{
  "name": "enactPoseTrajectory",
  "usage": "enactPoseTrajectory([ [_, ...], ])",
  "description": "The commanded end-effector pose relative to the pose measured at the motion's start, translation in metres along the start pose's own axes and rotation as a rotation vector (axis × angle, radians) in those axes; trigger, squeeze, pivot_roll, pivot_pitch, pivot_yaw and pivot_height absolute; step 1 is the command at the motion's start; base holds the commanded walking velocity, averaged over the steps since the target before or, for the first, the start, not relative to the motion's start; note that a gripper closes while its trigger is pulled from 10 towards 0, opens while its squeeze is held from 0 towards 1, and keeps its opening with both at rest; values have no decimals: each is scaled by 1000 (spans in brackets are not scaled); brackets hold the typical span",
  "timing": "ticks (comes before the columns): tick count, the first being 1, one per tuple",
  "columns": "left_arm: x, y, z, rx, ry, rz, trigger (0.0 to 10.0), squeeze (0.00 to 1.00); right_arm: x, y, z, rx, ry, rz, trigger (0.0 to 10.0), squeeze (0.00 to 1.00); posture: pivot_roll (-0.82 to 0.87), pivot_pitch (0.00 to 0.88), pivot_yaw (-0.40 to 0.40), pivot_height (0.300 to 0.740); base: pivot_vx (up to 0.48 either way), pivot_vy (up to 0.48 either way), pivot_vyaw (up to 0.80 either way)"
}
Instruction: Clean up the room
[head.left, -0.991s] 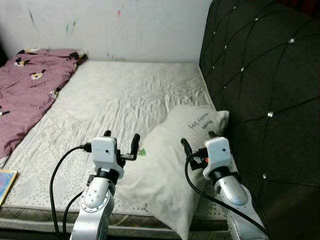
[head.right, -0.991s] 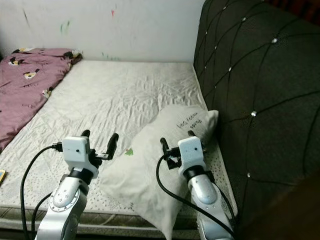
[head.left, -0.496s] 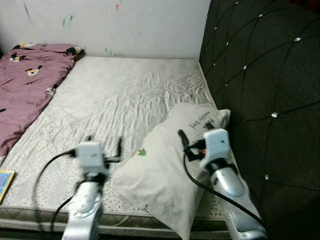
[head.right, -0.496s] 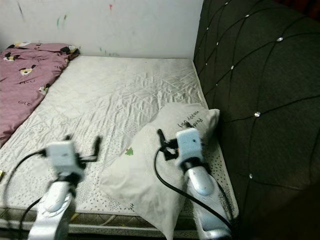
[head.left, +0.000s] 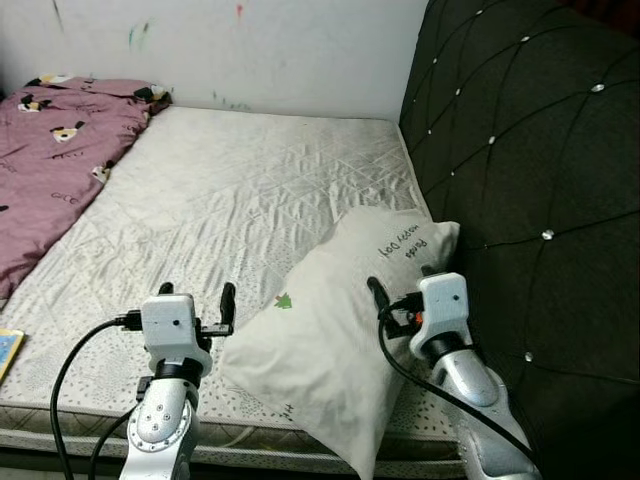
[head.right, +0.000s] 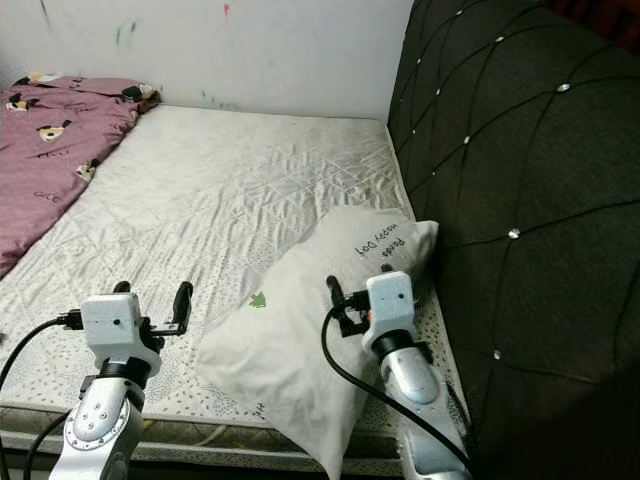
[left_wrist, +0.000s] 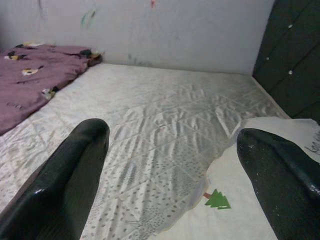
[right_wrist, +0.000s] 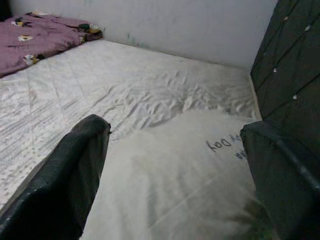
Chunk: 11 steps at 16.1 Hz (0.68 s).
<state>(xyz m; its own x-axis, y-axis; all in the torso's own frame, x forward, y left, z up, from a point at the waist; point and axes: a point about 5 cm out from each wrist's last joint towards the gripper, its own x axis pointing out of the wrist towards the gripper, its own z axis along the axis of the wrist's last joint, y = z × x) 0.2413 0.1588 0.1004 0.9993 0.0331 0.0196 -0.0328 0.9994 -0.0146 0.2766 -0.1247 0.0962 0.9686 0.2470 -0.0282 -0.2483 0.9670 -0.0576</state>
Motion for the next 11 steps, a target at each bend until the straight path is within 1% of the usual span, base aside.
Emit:
enactPoseTrajectory([
  [1, 4, -4, 10, 0, -31, -34, 10000, 0, 6, 7, 7, 2, -21, 25, 10000, 0, 78, 59, -37, 740, 0, 0, 0],
  [4, 7, 1, 11, 14, -21, -43, 10000, 0, 4, 17, 2, 21, -18, 32, 10000, 0, 80, 47, -12, 740, 0, 0, 0],
  [6, 10, -2, 12, 8, -22, -46, 10000, 0, 3, 18, 0, 26, -17, 33, 10000, 0, 72, 36, -4, 736, 0, 0, 0],
  [8, 11, -8, 12, -1, -22, -52, 10000, 0, 4, 16, 2, 24, -22, 33, 10000, 0, 71, 41, -3, 717, 0, 0, 0],
  [9, 10, -14, 10, -10, -17, -65, 10000, 0, 5, 14, 3, 19, -24, 33, 10000, 0, 63, 43, -8, 697, 0, 0, 0],
  [11, 8, -16, 8, -17, -9, -67, 10000, 0, 5, 13, 4, 15, -25, 41, 10000, 0, 59, 50, -21, 675, 0, 0, 0],
])
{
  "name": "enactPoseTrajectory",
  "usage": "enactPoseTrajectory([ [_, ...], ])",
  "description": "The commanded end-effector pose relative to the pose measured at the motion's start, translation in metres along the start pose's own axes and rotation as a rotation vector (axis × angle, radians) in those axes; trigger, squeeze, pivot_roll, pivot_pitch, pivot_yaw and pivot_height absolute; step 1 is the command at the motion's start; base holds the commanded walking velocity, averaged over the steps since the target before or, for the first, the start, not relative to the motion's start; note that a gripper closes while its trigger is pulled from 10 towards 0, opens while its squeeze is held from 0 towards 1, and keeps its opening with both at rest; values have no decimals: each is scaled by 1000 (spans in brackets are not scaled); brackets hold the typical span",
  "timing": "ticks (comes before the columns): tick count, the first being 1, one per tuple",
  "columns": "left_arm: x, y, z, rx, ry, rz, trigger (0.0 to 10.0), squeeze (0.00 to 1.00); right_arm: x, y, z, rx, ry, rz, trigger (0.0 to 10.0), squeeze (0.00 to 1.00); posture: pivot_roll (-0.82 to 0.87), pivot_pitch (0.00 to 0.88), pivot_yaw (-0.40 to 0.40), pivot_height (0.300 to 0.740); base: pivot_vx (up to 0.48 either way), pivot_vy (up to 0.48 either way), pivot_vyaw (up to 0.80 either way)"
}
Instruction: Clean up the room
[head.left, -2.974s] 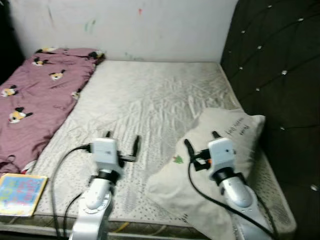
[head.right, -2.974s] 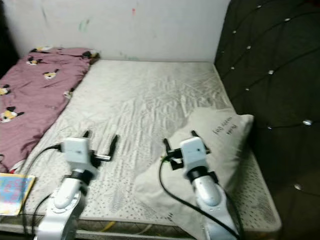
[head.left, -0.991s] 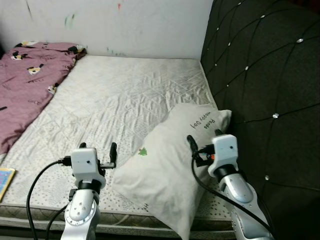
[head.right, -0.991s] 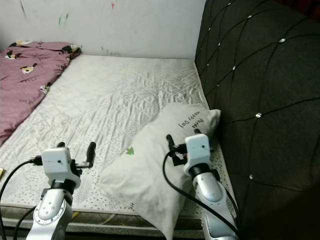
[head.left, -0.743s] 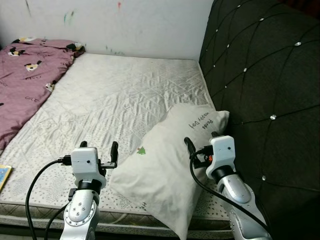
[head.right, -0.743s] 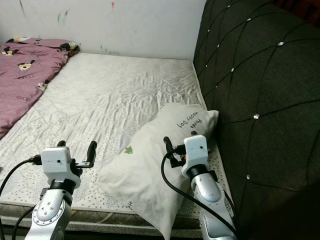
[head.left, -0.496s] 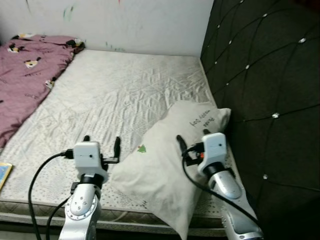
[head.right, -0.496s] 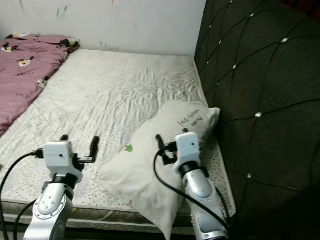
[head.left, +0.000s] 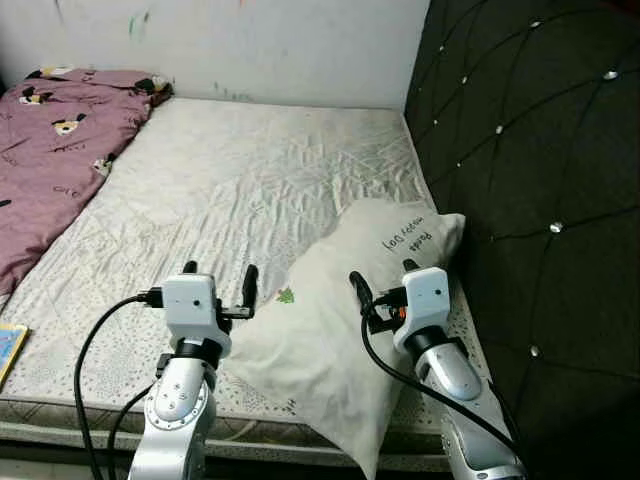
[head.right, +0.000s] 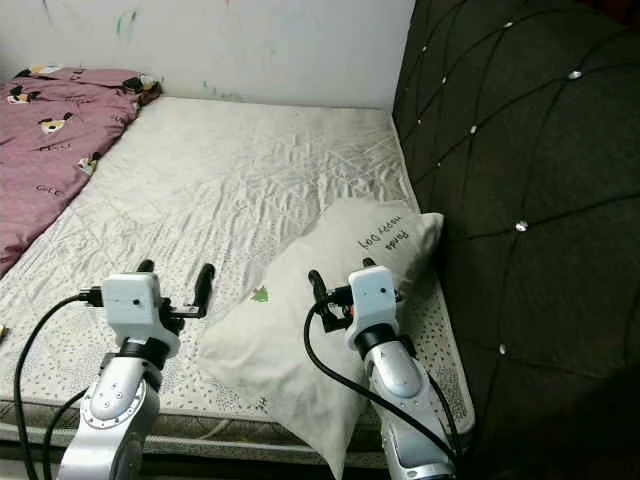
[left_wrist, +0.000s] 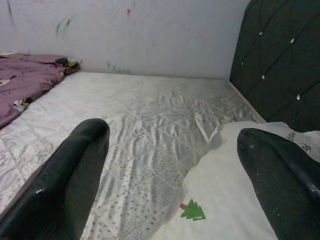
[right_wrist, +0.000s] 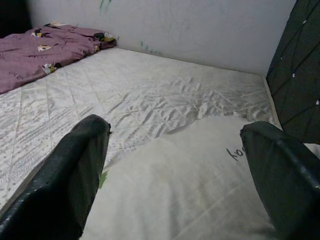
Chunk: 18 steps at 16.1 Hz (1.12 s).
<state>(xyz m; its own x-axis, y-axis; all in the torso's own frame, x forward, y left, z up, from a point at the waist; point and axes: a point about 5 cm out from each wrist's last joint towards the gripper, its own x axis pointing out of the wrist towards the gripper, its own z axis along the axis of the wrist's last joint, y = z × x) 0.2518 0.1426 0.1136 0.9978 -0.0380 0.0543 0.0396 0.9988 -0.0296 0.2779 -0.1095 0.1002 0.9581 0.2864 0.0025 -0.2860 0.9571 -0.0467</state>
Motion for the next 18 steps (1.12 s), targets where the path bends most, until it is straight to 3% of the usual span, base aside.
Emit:
enactPoseTrajectory([
  [1, -3, 2, -6, -1, 29, 10, 10000, 0, 0, 0, -1, 5, 10, 8, 10000, 0, 57, 55, -27, 665, 0, 0, 0],
  [10, -4, 1, -7, -11, 27, 46, 10000, 0, -2, 2, -3, -13, 24, 83, 10000, 0, 44, 85, -61, 562, 0, 0, 0],
  [11, -4, 3, -7, 5, 30, 56, 10000, 0, 0, 6, -2, -79, 14, 143, 10000, 0, 44, 86, -60, 562, 0, 0, 0],
  [18, -7, 2, -4, -6, -1, 15, 10000, 0, 9, 3, -3, -107, 9, 172, 10000, 0, 53, 81, -62, 562, 225, 0, 0],
])
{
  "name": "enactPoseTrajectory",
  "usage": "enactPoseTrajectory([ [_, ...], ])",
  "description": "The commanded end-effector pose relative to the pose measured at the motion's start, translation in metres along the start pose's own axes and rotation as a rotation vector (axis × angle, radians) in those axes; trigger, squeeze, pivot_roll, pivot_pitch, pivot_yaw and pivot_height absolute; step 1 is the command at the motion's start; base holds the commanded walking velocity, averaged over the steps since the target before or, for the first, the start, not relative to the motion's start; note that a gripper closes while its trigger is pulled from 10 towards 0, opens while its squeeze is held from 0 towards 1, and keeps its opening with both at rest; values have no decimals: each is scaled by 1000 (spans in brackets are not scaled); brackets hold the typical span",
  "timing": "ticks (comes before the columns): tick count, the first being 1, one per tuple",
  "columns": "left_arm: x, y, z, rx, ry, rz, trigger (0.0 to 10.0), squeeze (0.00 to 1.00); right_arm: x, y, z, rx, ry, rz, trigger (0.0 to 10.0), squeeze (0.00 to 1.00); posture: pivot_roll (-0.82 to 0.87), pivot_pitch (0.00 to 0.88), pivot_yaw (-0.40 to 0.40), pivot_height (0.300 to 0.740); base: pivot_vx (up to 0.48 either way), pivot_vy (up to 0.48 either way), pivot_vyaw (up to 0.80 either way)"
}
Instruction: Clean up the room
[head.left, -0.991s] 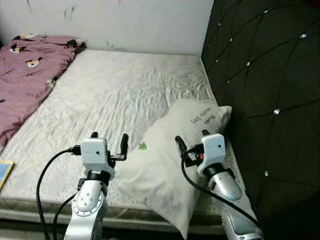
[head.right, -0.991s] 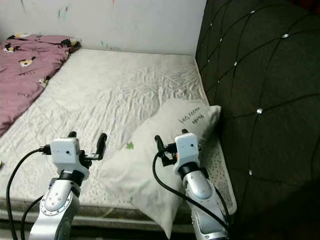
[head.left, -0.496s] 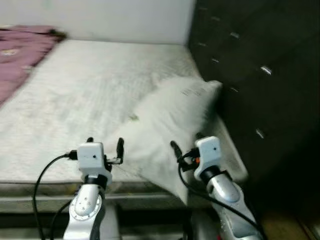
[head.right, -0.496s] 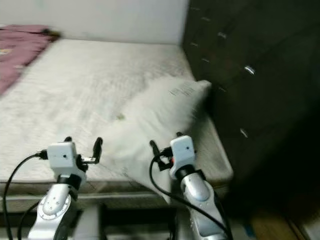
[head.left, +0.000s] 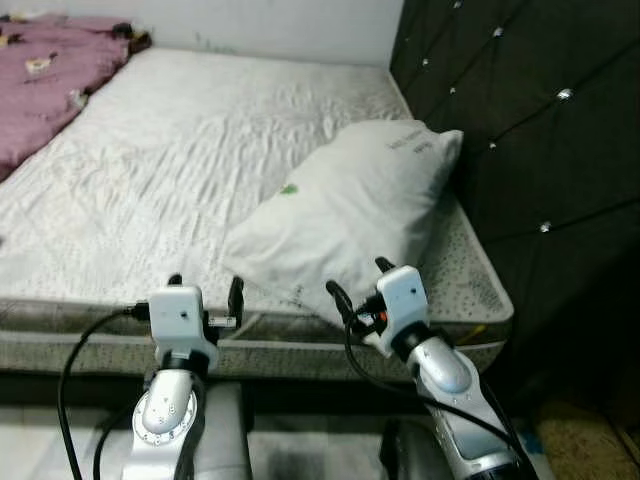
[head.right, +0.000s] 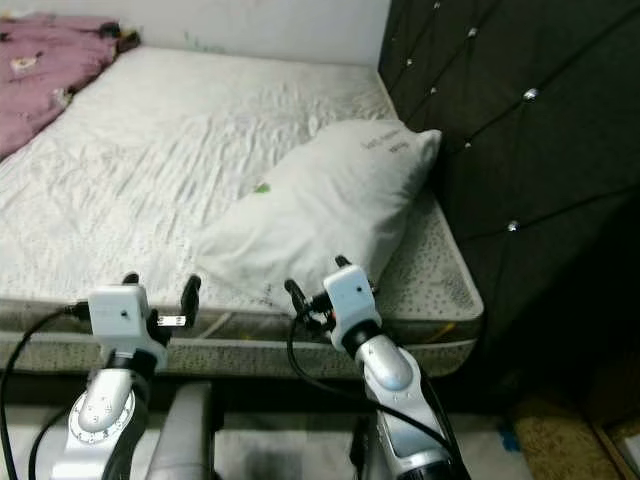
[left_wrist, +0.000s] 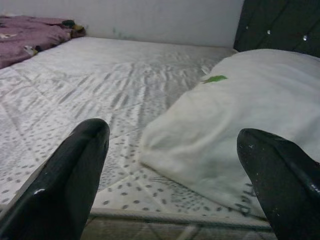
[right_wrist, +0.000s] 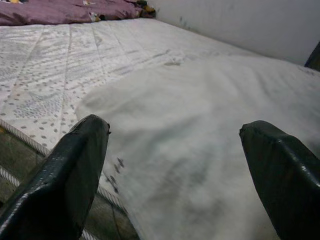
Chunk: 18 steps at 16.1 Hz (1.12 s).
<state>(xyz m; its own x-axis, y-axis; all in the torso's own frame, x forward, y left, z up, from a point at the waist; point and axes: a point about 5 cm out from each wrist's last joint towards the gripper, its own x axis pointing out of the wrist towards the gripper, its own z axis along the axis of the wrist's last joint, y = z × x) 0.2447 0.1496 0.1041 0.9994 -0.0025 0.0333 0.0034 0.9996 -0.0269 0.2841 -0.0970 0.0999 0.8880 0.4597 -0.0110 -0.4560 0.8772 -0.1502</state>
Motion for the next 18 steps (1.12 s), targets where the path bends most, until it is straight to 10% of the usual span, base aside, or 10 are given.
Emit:
enactPoseTrajectory([
  [1, 0, -6, 5, -11, -22, -24, 10000, 0, -2, -6, -4, 0, 14, -14, 10000, 0, 53, 83, -62, 562, 375, 0, 0],
  [18, 2, -10, 3, -8, 3, -14, 10000, 0, -4, 2, -6, -18, 10, 29, 10000, 0, 53, 119, -61, 562, 89, 0, 205],
])
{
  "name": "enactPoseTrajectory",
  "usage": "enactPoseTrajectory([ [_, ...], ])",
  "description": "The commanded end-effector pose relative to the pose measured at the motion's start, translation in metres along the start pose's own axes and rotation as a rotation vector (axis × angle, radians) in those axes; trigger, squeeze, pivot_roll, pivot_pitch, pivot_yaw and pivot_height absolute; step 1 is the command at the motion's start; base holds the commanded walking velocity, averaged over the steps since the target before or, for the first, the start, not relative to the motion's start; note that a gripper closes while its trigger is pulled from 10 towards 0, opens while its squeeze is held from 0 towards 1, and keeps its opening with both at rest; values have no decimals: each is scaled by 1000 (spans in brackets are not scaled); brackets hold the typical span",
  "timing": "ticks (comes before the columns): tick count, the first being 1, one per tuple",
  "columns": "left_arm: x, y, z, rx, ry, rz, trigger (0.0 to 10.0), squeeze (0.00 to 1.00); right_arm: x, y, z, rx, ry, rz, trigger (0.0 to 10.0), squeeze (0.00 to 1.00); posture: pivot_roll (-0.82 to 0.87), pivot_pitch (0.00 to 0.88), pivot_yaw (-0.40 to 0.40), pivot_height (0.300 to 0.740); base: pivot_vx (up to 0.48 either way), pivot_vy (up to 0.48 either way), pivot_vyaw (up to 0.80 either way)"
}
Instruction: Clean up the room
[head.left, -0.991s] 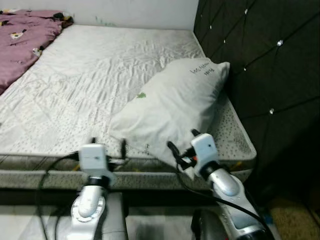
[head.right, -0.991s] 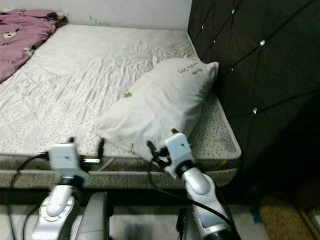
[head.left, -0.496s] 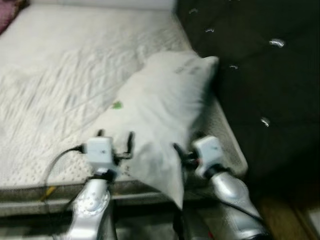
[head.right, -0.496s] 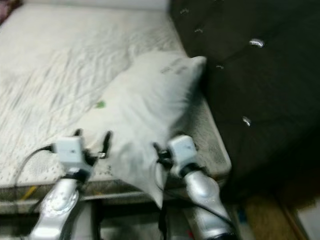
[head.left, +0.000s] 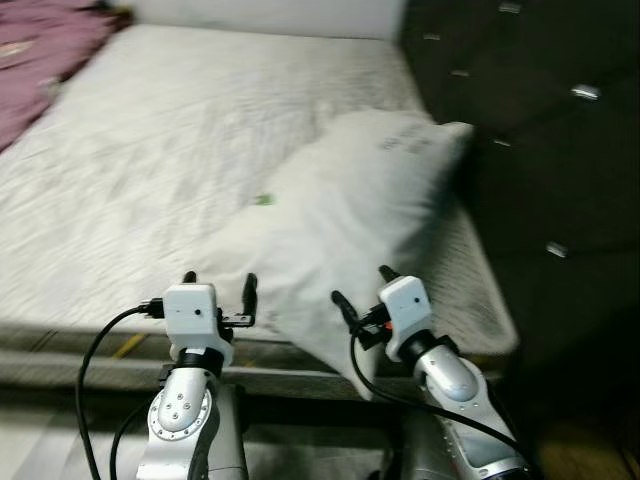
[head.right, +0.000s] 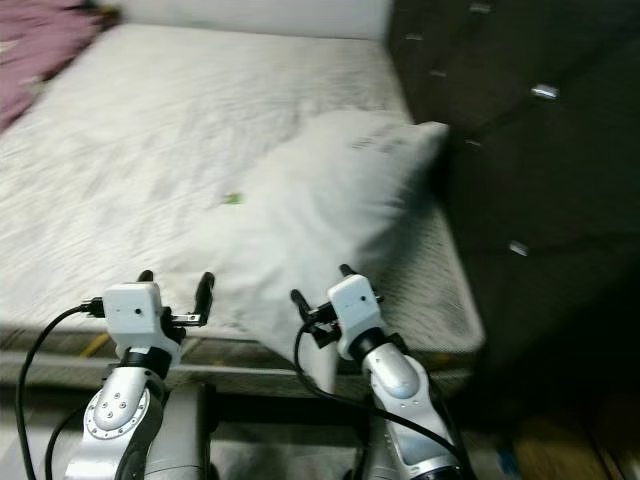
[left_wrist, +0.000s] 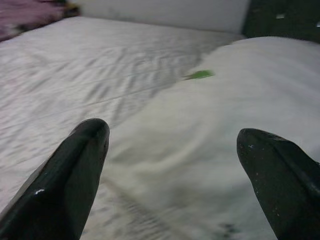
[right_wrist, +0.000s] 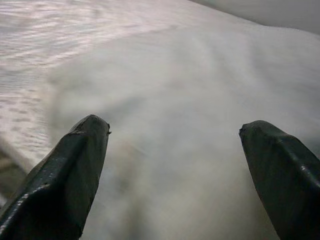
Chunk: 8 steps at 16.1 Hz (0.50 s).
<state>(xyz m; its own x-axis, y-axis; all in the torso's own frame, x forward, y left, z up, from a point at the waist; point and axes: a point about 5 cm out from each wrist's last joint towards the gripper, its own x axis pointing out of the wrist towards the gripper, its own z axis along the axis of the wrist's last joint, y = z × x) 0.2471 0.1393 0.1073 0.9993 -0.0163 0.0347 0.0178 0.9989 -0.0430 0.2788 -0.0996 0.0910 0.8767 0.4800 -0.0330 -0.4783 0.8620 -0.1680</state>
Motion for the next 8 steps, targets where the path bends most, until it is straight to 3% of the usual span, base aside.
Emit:
enactPoseTrajectory([
  [1, 0, 0, 1, 11, 4, 1, 10000, 0, 1, 0, 2, 7, -5, 2, 10000, 0, 53, 121, -62, 562, 0, 0, 0],
  [4, 0, 1, 1, 17, 5, 5, 10000, 0, 3, 0, 2, 7, 1, 6, 10000, 0, 49, 132, -62, 562, 0, 0, 0],
  [8, -1, 5, 2, 44, 7, 13, 10000, 0, 5, -3, 7, -23, 16, 5, 10000, 0, 49, 159, -69, 527, 0, 0, 0],
])
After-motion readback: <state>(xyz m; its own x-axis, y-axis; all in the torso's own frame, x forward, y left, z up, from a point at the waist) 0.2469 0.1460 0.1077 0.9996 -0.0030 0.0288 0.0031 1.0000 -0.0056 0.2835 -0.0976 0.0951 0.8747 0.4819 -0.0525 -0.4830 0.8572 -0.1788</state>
